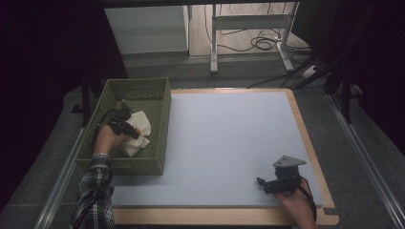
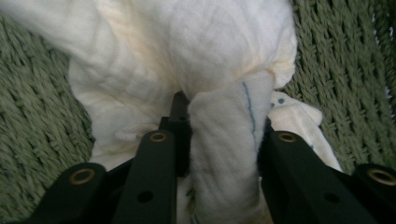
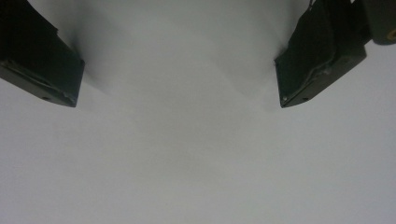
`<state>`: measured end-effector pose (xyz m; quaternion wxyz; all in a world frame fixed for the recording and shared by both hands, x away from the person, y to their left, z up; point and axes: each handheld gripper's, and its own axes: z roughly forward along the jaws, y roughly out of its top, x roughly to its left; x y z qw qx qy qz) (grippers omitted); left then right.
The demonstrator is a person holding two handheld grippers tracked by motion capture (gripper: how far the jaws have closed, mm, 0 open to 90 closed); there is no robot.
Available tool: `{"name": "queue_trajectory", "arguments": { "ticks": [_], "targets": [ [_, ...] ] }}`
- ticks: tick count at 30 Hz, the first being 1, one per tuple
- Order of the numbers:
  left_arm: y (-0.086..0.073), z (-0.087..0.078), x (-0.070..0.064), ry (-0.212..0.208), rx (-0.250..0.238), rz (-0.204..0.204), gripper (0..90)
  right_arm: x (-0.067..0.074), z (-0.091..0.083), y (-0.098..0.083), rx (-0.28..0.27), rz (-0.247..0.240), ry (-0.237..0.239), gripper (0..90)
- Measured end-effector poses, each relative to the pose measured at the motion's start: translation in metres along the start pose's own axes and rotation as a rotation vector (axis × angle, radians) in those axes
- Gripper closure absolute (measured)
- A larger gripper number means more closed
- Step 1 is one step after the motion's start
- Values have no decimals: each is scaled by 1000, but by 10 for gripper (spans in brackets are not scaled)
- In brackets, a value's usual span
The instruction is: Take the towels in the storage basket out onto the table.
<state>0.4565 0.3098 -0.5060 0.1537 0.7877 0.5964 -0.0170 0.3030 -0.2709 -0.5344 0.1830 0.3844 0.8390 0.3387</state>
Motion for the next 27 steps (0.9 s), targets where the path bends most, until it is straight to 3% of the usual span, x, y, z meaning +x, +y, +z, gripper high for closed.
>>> {"name": "queue_trajectory", "arguments": {
  "ticks": [6,8,11,16,18,27],
  "targets": [
    [-1,-4,1,-7,-13,-18,772,0,0,0,0,0,0,13],
    [-2,-11,0,9,-54,-11,769,0,0,0,0,0,0,13],
    [-5,-18,0,-1,-107,-19,765,0,0,0,0,0,0,13],
    [-9,-27,0,-6,-154,-19,761,0,0,0,0,0,0,13],
    [-12,-37,-4,-10,-196,-4,760,0,0,0,0,0,0,13],
    [-21,-72,-16,-27,-300,40,756,0,0,0,0,-1,-1,13]
  ]
}}
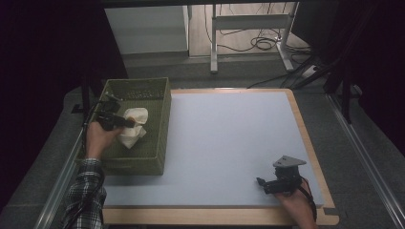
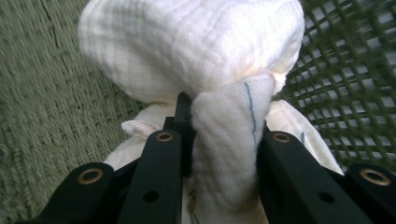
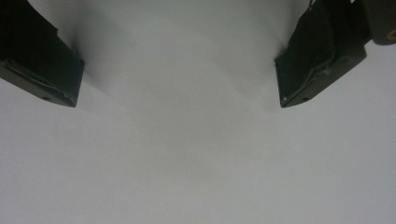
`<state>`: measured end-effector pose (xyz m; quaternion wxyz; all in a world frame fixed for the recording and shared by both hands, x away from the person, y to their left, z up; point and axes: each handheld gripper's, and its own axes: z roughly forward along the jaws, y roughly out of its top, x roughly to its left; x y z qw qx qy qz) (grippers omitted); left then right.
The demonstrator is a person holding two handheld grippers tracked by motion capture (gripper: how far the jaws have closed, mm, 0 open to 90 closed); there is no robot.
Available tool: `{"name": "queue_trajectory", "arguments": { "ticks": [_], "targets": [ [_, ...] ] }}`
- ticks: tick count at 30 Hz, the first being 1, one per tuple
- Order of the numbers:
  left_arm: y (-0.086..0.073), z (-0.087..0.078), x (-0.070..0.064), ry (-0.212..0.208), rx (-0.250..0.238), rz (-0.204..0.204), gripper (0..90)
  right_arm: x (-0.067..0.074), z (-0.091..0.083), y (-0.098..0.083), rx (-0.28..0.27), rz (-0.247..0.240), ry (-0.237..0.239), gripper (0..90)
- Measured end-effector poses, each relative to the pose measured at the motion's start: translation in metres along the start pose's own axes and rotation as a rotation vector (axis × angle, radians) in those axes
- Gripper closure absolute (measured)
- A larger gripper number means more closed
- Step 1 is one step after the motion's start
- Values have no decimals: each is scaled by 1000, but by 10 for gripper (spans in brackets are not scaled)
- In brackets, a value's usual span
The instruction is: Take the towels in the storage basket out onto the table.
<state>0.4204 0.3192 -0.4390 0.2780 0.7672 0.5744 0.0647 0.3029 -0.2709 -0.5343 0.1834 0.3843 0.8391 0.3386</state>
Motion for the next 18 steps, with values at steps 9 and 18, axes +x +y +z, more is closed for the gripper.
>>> {"name": "queue_trajectory", "arguments": {
  "ticks": [9,18],
  "targets": [
    [0,-24,-9,-12,-61,27,753,0,0,0,0,0,0,13],
    [5,-51,-29,-15,-129,95,748,0,0,0,1,0,0,13]
  ]
}}
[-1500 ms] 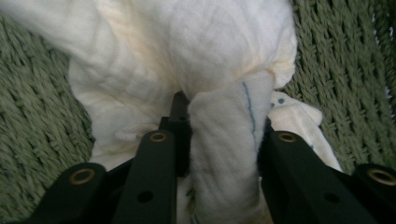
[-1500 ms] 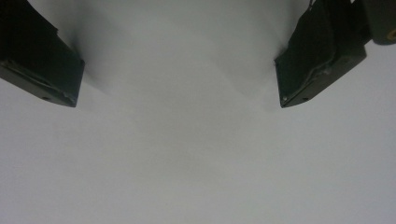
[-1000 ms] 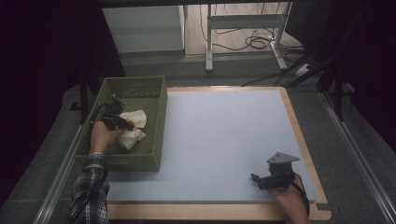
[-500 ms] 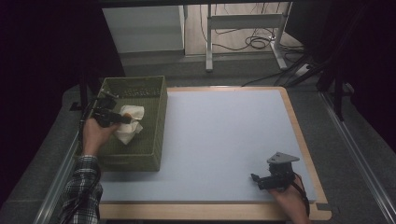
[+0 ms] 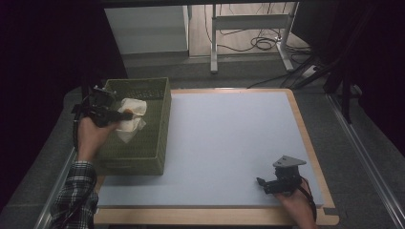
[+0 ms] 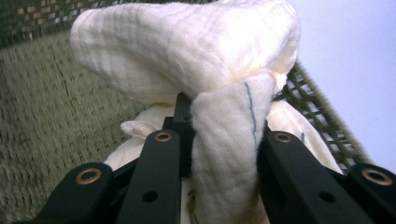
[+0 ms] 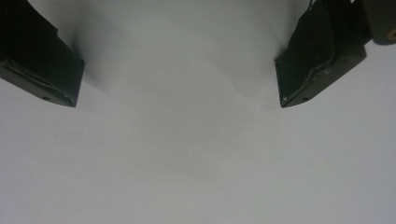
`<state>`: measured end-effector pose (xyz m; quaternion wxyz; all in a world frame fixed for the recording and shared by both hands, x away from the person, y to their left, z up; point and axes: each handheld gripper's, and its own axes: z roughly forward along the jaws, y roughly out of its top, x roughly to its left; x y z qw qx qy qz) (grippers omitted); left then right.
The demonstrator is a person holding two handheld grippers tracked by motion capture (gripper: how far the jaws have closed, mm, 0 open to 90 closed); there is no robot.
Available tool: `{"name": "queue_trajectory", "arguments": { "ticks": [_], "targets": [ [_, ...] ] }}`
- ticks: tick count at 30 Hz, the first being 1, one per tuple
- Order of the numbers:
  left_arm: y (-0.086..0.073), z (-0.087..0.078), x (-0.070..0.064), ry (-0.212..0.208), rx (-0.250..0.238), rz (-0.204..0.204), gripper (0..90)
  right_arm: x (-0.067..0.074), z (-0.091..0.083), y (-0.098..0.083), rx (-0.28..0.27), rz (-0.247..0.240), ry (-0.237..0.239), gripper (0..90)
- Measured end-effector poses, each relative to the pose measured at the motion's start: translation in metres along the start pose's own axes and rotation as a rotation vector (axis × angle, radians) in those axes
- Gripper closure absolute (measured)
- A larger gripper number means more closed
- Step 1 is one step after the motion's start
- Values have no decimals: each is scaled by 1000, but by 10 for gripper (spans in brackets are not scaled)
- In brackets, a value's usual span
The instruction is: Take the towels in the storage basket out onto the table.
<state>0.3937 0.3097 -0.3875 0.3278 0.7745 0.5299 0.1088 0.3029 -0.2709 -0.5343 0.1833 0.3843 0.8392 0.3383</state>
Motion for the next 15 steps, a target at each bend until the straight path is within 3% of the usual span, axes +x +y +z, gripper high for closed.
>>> {"name": "queue_trajectory", "arguments": {
  "ticks": [8,15],
  "targets": [
    [13,-16,-23,-17,-42,56,742,0,0,0,0,0,0,13],
    [23,-13,-45,-59,-72,101,742,0,0,0,0,0,0,13]
  ]
}}
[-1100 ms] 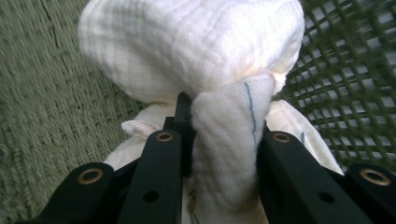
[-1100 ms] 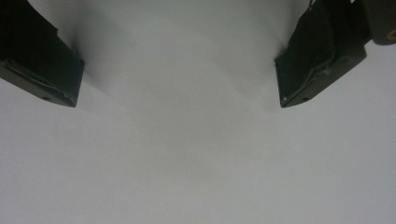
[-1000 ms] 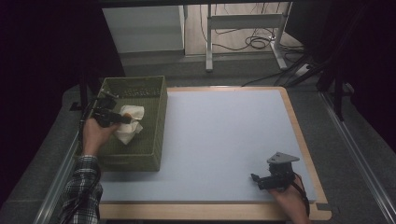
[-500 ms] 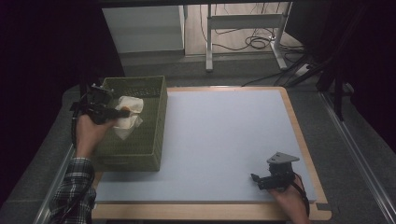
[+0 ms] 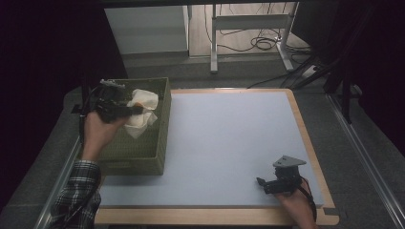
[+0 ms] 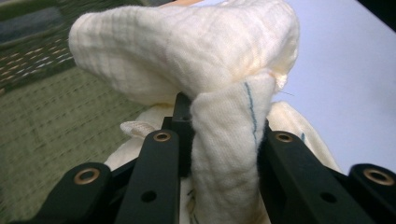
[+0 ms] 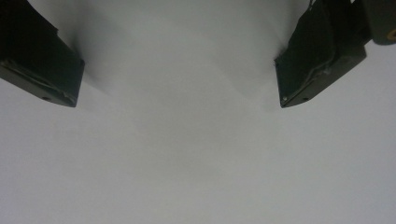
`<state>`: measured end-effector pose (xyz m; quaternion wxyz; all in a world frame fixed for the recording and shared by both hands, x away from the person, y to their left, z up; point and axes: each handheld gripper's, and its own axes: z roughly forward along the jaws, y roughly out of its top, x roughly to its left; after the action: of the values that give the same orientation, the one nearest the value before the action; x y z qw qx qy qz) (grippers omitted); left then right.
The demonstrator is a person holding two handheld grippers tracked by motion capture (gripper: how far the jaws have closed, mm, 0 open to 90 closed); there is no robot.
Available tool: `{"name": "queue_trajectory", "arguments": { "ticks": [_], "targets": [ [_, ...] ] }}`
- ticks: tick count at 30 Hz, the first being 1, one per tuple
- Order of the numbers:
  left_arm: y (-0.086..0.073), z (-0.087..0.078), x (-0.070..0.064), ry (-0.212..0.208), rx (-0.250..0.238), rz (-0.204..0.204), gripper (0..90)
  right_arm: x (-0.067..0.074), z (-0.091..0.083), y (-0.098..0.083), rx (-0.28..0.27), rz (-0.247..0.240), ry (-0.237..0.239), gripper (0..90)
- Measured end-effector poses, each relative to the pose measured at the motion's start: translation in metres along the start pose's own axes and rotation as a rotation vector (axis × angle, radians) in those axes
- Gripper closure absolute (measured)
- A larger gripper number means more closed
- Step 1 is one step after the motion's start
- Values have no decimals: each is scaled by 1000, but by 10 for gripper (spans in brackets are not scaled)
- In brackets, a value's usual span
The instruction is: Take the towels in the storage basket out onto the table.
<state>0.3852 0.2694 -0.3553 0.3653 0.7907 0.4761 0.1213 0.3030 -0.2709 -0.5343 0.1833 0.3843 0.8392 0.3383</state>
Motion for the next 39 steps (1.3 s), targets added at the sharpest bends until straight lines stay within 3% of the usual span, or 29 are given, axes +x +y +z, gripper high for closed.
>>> {"name": "queue_trajectory", "arguments": {
  "ticks": [9,18,19,21,27,29,37,39],
  "targets": [
    [14,15,-24,-39,-2,59,740,0,0,0,0,0,0,13],
    [21,44,-51,-88,18,101,741,0,0,0,0,0,1,13],
    [20,54,-59,-106,28,115,741,0,0,0,0,1,1,13],
    [20,58,-62,-110,30,119,740,0,0,0,0,1,1,14],
    [20,88,-90,-170,47,162,736,0,0,0,0,1,1,13],
    [20,92,-95,-179,46,169,734,0,0,0,0,1,2,14],
    [20,122,-138,-234,52,255,720,0,0,0,0,1,2,14],
    [20,125,-142,-241,55,260,718,0,0,0,0,1,2,14]
  ]
}}
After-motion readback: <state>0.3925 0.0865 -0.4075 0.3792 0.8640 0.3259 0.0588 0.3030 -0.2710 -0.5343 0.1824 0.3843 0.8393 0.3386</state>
